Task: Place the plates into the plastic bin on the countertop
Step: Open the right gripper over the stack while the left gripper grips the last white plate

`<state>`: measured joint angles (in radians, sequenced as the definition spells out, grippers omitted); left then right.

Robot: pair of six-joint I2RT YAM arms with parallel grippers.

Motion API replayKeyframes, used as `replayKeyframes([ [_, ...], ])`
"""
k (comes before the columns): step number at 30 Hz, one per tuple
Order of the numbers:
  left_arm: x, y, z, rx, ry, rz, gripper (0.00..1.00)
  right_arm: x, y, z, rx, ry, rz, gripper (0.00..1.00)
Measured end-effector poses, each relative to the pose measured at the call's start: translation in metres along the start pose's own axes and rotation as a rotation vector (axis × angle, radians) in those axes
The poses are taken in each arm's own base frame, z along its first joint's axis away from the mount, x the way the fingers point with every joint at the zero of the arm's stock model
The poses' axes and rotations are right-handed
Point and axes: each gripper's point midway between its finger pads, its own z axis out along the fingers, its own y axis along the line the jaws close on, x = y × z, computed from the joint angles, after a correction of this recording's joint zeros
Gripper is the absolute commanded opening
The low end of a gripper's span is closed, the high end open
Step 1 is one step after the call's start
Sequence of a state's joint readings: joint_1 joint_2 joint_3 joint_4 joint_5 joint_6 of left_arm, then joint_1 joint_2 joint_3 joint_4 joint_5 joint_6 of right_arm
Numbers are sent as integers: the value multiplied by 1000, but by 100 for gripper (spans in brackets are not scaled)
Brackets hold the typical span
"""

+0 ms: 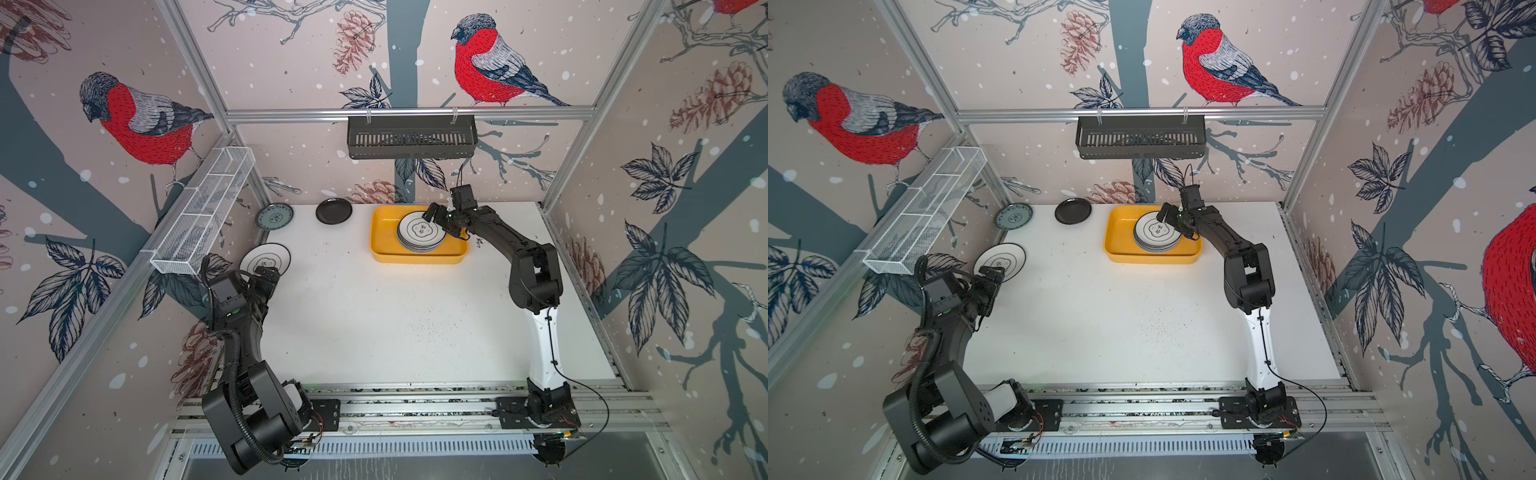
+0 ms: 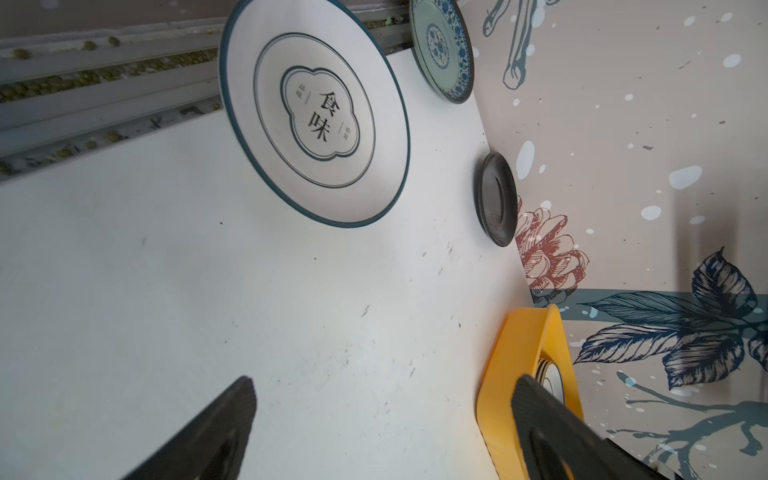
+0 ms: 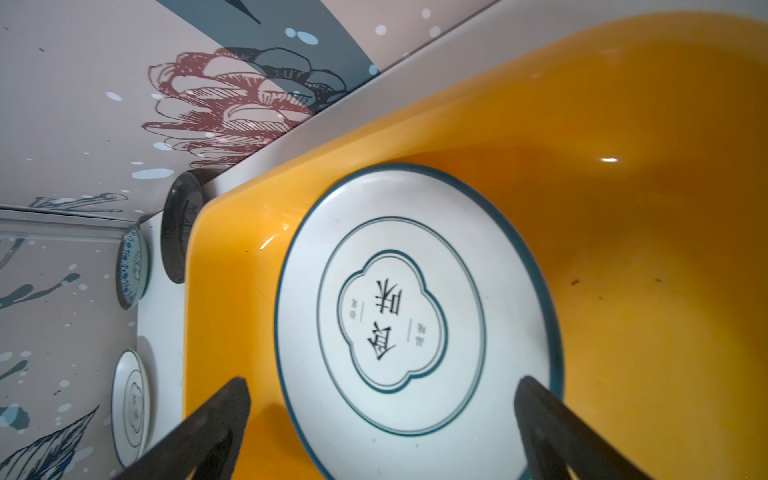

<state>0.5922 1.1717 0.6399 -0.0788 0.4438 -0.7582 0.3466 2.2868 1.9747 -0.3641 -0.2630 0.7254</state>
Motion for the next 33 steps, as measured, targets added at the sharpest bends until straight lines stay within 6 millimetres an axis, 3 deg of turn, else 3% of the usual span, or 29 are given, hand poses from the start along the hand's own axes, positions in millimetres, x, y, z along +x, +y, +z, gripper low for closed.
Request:
replayKeyframes([
  [9,-1,43,18,-82,10,-97,93,-16,21,-21,-13,-62,-40,99],
  [16,-5,61,38,-62,-16,-157,91,-19,30,-36,1,-85,-48,100],
  [24,-10,68,67,24,-35,-252,90,-25,46,-55,-18,-114,-62,100],
  [33,-30,57,93,219,-88,-328,88,-17,40,-75,19,-137,-56,99],
])
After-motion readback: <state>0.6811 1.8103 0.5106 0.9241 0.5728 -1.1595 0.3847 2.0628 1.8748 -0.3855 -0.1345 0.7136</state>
